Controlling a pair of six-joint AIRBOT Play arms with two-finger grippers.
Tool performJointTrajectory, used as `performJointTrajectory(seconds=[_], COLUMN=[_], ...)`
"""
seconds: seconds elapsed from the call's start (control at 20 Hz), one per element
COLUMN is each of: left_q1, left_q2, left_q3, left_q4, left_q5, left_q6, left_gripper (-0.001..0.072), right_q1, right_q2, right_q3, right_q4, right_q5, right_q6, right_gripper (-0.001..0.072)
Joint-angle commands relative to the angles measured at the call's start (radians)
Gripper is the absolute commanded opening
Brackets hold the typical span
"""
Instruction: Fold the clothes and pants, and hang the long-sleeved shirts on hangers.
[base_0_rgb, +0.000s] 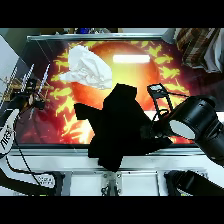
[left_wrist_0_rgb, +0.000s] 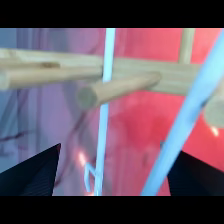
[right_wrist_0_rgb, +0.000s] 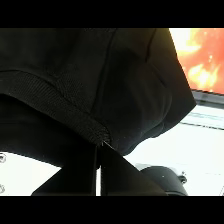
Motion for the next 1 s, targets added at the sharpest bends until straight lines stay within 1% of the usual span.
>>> performJointTrajectory(seconds=[0.0, 0.4, 0.6, 0.75, 0.8, 0.85, 0.9, 0.95], left_q1=[0.015, 0.040, 0.039, 0.039, 0.039, 0.039, 0.039, 0.039], left_q2=[-0.003, -0.011, -0.043, -0.043, -0.043, -0.042, -0.043, -0.043], left_q3=[0.001, -0.001, -0.001, -0.001, -0.001, -0.001, -0.001, -0.001], left_q4=[0.003, -0.008, -0.008, -0.007, -0.007, -0.007, -0.007, -0.007], left_q5=[0.035, 0.035, 0.000, 0.000, -0.002, -0.005, -0.007, -0.007], left_q6=[0.010, 0.009, 0.007, 0.006, 0.006, 0.006, 0.006, 0.006], left_gripper=[0.0720, 0.0720, 0.0720, 0.0720, 0.0678, 0.0536, 0.0483, 0.0482], right_q1=[0.001, 0.001, 0.001, 0.001, 0.001, 0.001, 0.001, 0.001], right_q2=[0.001, 0.001, 0.001, 0.001, 0.001, 0.001, 0.001, 0.001], right_q3=[0.000, 0.000, 0.000, 0.000, 0.000, 0.000, 0.000, 0.000], right_q4=[0.000, 0.000, 0.000, 0.000, 0.000, 0.000, 0.000, 0.000], right_q5=[0.000, 0.000, 0.000, 0.000, 0.000, 0.000, 0.000, 0.000], right_q6=[0.000, 0.000, 0.000, 0.000, 0.000, 0.000, 0.000, 0.000], right_gripper=[0.0020, 0.0020, 0.0020, 0.0021, 0.0020, 0.0021, 0.0020, 0.0021])
